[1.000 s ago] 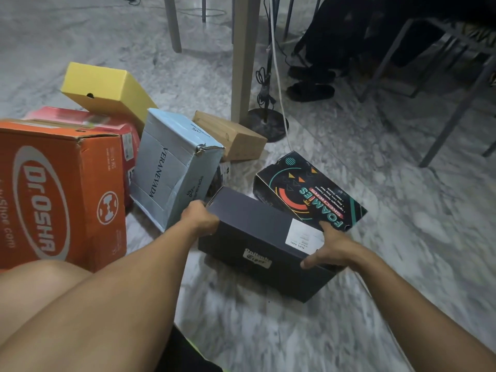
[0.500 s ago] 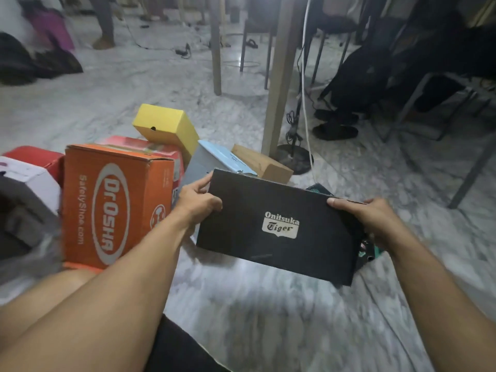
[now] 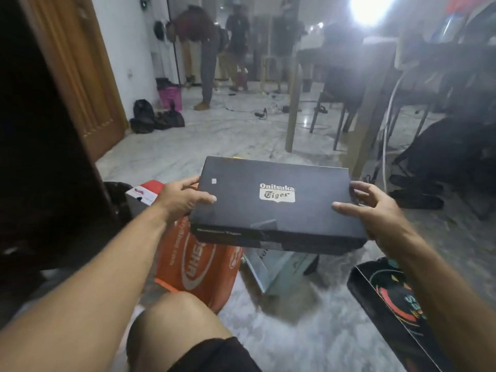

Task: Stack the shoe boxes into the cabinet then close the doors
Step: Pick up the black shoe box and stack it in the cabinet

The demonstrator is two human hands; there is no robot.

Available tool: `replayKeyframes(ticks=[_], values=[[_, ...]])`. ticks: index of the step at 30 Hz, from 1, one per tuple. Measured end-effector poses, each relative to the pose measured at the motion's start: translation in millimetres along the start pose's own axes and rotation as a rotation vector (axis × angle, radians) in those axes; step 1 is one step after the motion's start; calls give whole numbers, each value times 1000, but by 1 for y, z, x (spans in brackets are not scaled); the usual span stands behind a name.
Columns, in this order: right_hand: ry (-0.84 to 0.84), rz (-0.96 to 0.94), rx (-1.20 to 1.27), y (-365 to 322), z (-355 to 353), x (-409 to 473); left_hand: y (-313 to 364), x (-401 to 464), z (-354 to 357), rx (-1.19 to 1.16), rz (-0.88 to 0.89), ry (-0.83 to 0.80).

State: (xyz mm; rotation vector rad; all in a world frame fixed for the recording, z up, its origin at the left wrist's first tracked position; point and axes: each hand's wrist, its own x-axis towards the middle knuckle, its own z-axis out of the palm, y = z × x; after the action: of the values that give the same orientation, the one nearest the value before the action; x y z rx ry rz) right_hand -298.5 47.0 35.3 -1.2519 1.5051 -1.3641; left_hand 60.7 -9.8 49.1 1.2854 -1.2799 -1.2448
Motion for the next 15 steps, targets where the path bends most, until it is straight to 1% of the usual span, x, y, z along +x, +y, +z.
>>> replayKeyframes(ticks=[2, 4, 6, 9, 12, 15], values=[[-168, -6, -75, -18, 19, 1, 7, -11, -29, -10, 19, -30], [-316, -28, -217, -37, 43, -3, 13, -23, -56, 6, 40, -41], [-402, -73, -289, -52, 70, -5, 18, -37, -81, 56, 50, -14], [-451, -134, -295, -63, 106, -2, 18, -56, -119, 163, 43, 61], [-450, -191, -342, -68, 142, 2, 9, -74, -157, 246, -9, 133], [-513, -228, -410, -64, 181, 7, -4, -96, -192, 291, -67, 220]])
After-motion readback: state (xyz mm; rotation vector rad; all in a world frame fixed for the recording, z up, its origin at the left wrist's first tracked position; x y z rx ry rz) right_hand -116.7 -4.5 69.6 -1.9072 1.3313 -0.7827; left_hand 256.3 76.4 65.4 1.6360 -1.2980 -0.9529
